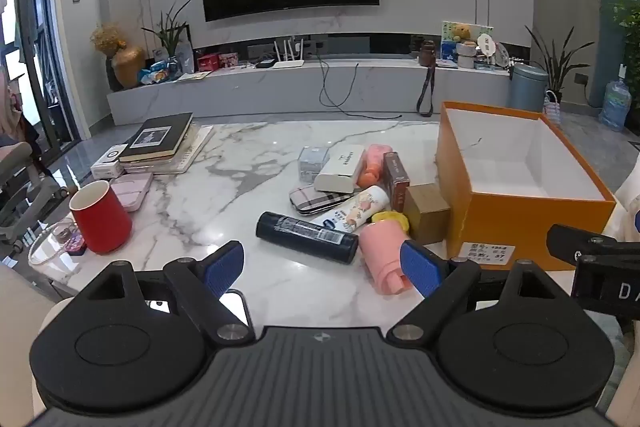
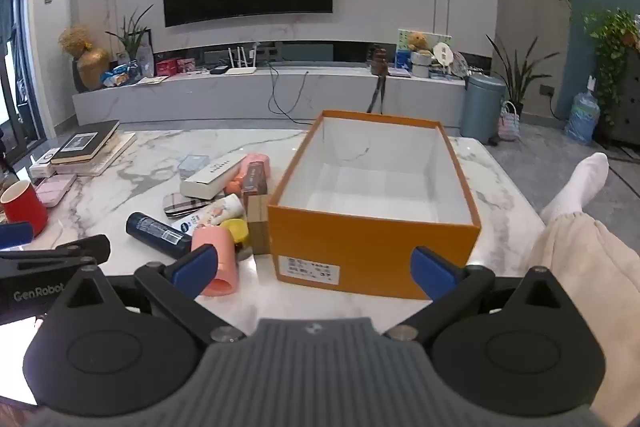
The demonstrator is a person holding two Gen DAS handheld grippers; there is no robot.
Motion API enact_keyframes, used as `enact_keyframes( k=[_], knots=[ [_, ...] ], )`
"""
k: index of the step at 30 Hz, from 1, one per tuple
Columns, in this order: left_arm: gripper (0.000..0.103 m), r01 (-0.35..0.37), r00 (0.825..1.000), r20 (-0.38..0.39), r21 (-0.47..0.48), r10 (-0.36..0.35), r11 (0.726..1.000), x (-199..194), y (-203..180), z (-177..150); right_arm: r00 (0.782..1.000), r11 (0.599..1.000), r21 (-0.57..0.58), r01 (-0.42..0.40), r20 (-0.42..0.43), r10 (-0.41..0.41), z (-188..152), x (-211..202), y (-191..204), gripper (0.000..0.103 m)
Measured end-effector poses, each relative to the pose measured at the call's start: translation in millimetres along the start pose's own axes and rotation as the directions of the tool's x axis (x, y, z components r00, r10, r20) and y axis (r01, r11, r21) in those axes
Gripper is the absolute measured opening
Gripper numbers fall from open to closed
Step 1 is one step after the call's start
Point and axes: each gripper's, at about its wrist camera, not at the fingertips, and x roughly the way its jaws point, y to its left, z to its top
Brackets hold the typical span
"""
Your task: Organize rigid objects
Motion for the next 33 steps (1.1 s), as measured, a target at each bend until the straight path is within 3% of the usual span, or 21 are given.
enact_keyframes(
  k=[11,13,33],
  knots=[
    [0.103,0.026,0.999,-0.035,-0.005,-0.027,1.000,-5,26,-9,1.000,1.000,-0.002,-0.008,-0.005,0.008,-5,10,-1,0.101],
    [0.103,-0.015,0.998,-0.065,0.022,0.016,1.000,13,2,-5,1.000,1.000,0.008,-0.014,-0.008,0.014,-5,10,-2,0.101],
    [0.103,-0.037,0.993,-0.110,0.066,0.044,0.997,29,-13,-3,0.998,0.998,0.051,-0.025,-0.056,0.028,-8,30,-11,0.101]
  ],
)
